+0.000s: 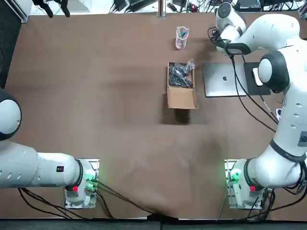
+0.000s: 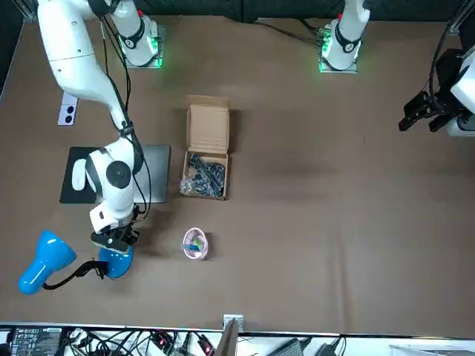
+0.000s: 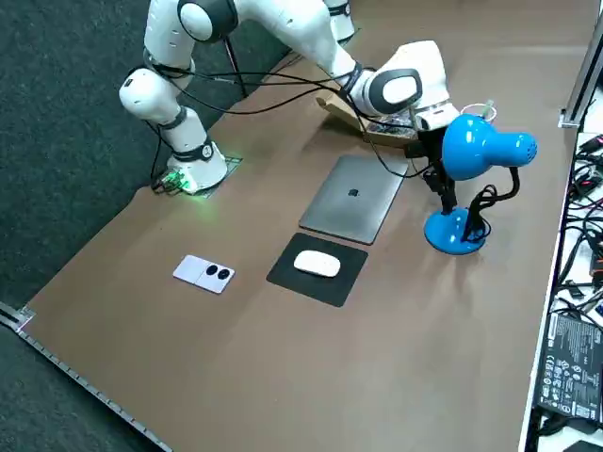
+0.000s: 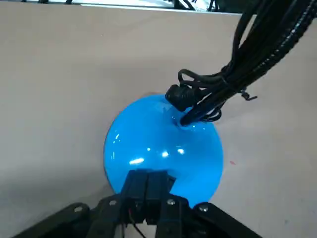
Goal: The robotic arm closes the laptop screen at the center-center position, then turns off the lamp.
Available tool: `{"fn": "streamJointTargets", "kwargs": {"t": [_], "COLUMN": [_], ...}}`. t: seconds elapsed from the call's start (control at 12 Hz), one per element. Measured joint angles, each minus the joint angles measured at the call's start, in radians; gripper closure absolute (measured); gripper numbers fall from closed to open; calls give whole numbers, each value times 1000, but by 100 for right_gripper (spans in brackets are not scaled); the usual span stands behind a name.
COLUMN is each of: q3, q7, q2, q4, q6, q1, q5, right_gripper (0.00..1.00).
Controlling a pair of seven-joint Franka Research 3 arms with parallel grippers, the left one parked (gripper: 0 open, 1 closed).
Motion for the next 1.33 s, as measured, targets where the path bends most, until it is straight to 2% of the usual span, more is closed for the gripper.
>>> {"fn": "streamJointTargets", "kwargs": {"t": [1.33], "q3": [0], "q7": [0], "q2": [0], "q4": [-5], "q6": [20], "q1": [-7], "q5": [0], "right_gripper": [98]}}
